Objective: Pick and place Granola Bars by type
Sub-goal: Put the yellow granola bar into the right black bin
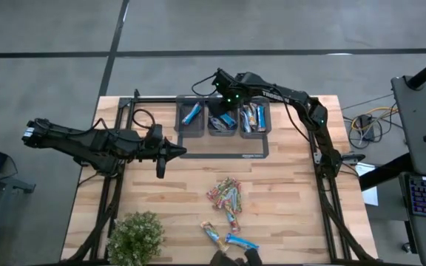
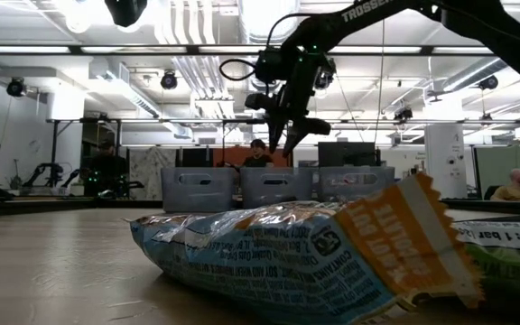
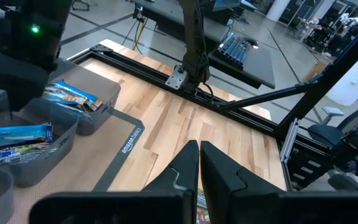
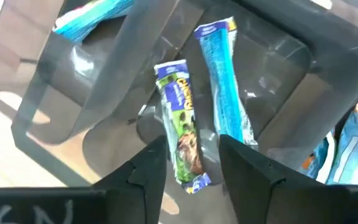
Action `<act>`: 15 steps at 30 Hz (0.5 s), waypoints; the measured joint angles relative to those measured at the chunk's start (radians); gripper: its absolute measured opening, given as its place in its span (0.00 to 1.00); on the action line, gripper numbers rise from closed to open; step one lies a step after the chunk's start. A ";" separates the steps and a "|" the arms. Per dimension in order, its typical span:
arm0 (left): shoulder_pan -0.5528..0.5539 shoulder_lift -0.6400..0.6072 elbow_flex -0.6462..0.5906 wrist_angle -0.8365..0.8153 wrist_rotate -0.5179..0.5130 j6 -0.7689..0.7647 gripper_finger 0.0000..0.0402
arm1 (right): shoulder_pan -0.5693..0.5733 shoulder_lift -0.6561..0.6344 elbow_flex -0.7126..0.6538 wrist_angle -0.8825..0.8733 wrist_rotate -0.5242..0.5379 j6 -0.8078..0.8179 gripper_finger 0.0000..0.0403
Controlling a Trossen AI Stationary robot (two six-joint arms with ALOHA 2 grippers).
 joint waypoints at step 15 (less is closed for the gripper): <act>0.000 0.000 0.000 0.000 0.001 -0.002 0.00 | 0.058 -0.056 -0.001 -0.083 0.006 -0.098 0.07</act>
